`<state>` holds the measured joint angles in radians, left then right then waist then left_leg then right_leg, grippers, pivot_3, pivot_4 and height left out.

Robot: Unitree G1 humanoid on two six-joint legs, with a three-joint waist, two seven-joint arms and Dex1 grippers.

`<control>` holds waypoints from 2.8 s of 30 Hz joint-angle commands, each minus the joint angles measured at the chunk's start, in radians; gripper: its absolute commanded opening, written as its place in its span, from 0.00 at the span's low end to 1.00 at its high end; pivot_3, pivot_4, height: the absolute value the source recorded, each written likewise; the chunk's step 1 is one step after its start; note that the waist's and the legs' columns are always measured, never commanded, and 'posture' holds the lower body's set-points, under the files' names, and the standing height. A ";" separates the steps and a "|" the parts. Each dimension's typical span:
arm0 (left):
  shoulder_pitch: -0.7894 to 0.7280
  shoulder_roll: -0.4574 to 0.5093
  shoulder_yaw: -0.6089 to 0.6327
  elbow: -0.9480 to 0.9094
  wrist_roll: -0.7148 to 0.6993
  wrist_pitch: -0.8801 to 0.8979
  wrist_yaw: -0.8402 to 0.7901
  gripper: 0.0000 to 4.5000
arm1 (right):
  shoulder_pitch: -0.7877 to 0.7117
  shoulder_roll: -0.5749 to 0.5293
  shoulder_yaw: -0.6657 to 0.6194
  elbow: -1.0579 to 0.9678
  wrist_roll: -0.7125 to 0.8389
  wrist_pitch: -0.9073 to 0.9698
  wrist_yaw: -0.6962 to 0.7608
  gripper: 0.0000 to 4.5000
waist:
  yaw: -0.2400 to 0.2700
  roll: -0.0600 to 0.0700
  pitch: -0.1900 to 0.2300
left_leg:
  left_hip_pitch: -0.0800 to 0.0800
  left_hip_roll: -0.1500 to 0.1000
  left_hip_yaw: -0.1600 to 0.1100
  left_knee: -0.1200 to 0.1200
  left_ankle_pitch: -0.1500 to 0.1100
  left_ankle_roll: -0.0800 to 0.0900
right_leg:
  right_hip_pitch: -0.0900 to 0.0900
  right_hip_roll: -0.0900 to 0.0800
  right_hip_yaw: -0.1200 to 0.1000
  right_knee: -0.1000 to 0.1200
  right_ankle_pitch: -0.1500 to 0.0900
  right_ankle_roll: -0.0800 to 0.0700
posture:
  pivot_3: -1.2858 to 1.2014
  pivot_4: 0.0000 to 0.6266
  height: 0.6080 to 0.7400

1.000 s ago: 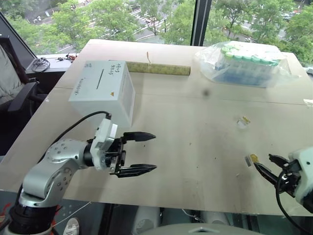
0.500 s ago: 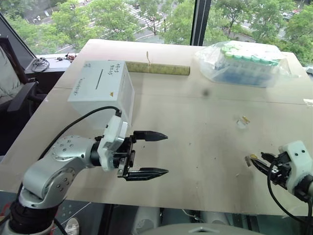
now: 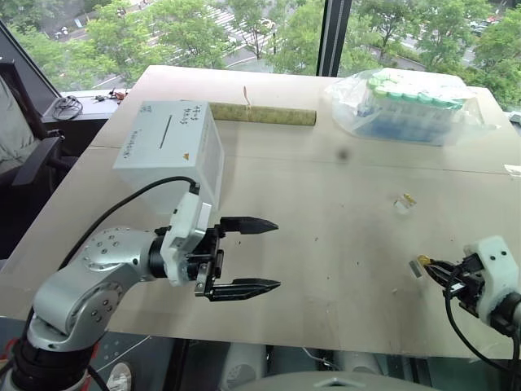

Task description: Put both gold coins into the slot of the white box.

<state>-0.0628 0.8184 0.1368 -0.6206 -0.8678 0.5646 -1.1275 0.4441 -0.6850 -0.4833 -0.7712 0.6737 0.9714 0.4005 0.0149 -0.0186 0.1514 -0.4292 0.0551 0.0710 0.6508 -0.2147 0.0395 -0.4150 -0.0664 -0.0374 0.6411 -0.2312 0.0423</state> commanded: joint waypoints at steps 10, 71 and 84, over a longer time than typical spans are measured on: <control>0.014 -0.001 0.001 -0.019 -0.004 -0.016 0.002 1.00 | -0.021 0.001 0.006 0.014 -0.021 -0.034 0.022 0.16 | 0.000 0.000 0.000 | 0.000 0.000 0.000 0.000 0.000 0.000 | 0.000 0.000 0.000 0.000 0.000 0.000 | 0.52 0.24 1.00; -0.593 -0.153 -0.077 0.248 -0.560 0.437 0.375 0.22 | -0.783 -0.424 0.179 -0.046 1.084 -0.216 -0.222 0.00 | 0.000 -0.007 0.005 | 0.000 -0.004 -0.001 0.002 0.000 0.000 | 0.002 0.004 0.005 0.001 0.003 -0.004 | 0.52 0.24 1.00; -0.583 -0.169 -0.092 0.240 -0.458 0.422 0.298 0.01 | -0.783 -0.434 0.175 -0.069 1.127 -0.236 -0.217 0.00 | 0.000 -0.007 0.005 | 0.000 -0.003 -0.001 0.002 0.000 0.000 | 0.002 0.004 0.005 0.001 0.003 -0.004 | 0.52 0.24 1.00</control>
<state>-0.6318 0.6560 0.0333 -0.3599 -1.3293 1.0004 -0.8142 -0.3223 -1.1082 -0.2840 -0.8282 1.7760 0.7654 0.1775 0.0147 -0.0259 0.1564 -0.4293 0.0518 0.0697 0.6526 -0.2145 0.0398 -0.4130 -0.0627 -0.0324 0.6421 -0.2285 0.0387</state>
